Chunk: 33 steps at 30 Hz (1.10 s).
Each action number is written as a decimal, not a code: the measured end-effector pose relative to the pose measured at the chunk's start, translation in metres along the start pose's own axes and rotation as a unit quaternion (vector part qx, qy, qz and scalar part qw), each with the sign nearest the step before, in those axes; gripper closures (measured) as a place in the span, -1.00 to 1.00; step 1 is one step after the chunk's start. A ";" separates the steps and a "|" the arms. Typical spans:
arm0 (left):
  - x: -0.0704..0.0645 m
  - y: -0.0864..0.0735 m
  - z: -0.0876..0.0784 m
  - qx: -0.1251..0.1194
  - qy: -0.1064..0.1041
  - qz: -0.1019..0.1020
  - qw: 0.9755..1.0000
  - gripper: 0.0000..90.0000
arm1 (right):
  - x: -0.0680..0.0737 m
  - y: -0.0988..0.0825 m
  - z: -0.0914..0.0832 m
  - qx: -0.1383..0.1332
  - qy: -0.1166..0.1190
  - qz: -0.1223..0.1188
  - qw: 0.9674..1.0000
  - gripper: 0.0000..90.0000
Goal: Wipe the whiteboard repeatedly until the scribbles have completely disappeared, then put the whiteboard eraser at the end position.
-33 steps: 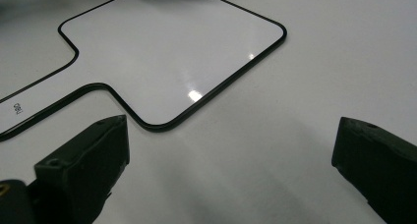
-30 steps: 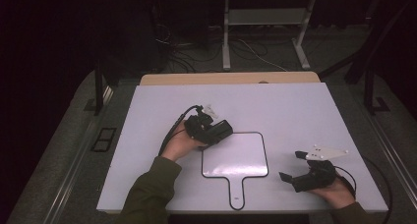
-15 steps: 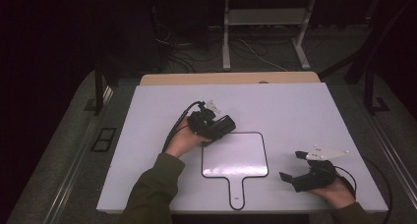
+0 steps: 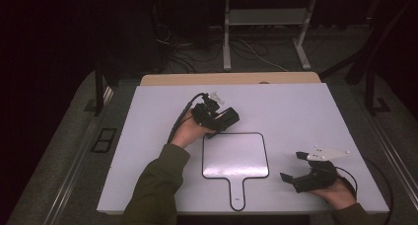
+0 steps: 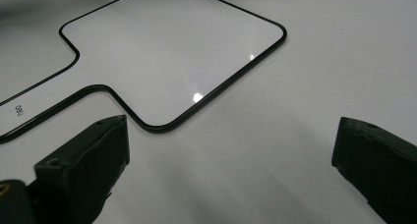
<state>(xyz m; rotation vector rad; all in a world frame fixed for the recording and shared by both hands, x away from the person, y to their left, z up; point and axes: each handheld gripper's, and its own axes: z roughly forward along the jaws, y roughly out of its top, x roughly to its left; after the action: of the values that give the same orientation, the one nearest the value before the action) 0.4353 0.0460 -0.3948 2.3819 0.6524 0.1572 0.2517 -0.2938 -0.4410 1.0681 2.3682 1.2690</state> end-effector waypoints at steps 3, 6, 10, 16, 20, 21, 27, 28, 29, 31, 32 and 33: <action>0.004 0.005 0.002 -0.002 0.002 -0.002 1.000 -0.13 | 0.000 -0.001 0.000 0.001 0.000 -0.001 1.000 -1.00; 0.009 0.010 0.004 0.004 0.004 0.006 1.000 -0.13 | 0.000 -0.001 -0.001 -0.001 0.000 0.000 1.000 -1.00; 0.017 0.018 0.008 0.009 0.008 0.008 1.000 -0.13 | 0.000 0.000 -0.001 -0.002 0.001 0.001 1.000 -1.00; 0.029 0.029 0.016 0.009 0.015 0.005 1.000 -0.13 | -0.001 0.000 -0.001 -0.004 0.002 0.004 1.000 -1.00; 0.036 0.036 0.023 0.002 0.015 0.007 1.000 -0.13 | -0.001 -0.001 0.000 -0.002 0.003 0.004 1.000 -1.00; 0.037 0.037 0.026 -0.002 0.015 -0.001 1.000 -0.13 | -0.002 -0.001 0.000 -0.002 0.003 0.004 1.000 -1.00; 0.044 0.044 0.042 0.001 0.022 -0.009 1.000 -0.13 | 0.000 0.000 0.000 -0.003 0.004 0.001 1.000 -1.00; 0.044 0.045 0.044 0.012 0.020 -0.008 1.000 -0.13 | 0.000 0.000 0.000 -0.002 0.004 0.001 1.000 -1.00; 0.045 0.045 0.048 0.012 0.022 -0.007 1.000 -0.13 | -0.001 0.000 0.000 -0.002 0.004 0.002 1.000 -1.00; 0.045 0.045 0.053 0.015 0.024 -0.011 1.000 -0.13 | -0.001 0.000 -0.001 -0.004 0.003 0.003 1.000 -1.00; 0.047 0.045 0.054 0.017 0.024 -0.007 1.000 -0.13 | -0.001 0.000 -0.001 -0.005 0.003 0.003 1.000 -1.00; 0.047 0.045 0.056 0.016 0.022 -0.009 1.000 -0.13 | -0.001 0.000 -0.001 -0.005 0.004 0.003 1.000 -1.00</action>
<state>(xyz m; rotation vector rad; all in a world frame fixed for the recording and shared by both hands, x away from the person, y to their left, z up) 0.5102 0.0083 -0.4126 2.4084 0.7010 0.1931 0.2520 -0.2955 -0.4410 1.0697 2.3631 1.2879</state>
